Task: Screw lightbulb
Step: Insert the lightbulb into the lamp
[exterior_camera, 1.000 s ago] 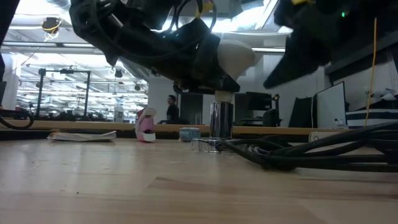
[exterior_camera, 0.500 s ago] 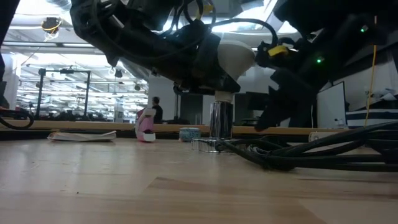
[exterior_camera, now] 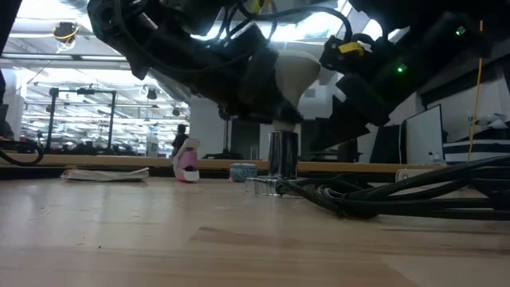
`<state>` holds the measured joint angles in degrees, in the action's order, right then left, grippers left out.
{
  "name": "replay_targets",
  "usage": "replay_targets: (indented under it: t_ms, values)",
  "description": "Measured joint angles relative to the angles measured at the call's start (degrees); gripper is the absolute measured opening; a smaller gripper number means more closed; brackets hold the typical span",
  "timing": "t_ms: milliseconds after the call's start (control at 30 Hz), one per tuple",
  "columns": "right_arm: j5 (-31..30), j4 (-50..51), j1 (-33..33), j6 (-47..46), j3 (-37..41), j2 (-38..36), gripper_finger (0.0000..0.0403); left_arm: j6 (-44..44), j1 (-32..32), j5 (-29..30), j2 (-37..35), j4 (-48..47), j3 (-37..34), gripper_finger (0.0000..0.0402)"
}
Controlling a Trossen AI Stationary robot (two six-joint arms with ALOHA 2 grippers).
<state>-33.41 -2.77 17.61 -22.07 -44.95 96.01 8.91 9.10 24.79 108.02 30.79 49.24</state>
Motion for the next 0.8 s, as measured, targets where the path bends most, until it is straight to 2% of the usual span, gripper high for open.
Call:
replay_targets:
  t_ms: [200,467,800]
  values:
    - [3.0,-0.26,0.0,4.39,0.02,0.0,0.005,2.18,0.58,0.08,-0.02,-3.11,0.01,0.0158]
    - [3.46,1.24,0.02,4.62,0.02,0.0,0.005,2.34,0.62,0.38,0.07,-2.14,-0.05,0.0158]
    - [0.42,5.89,-0.04,-1.28,0.02,0.0,0.005,2.46,0.66,0.44,0.09,-1.3,-0.13,0.0158]
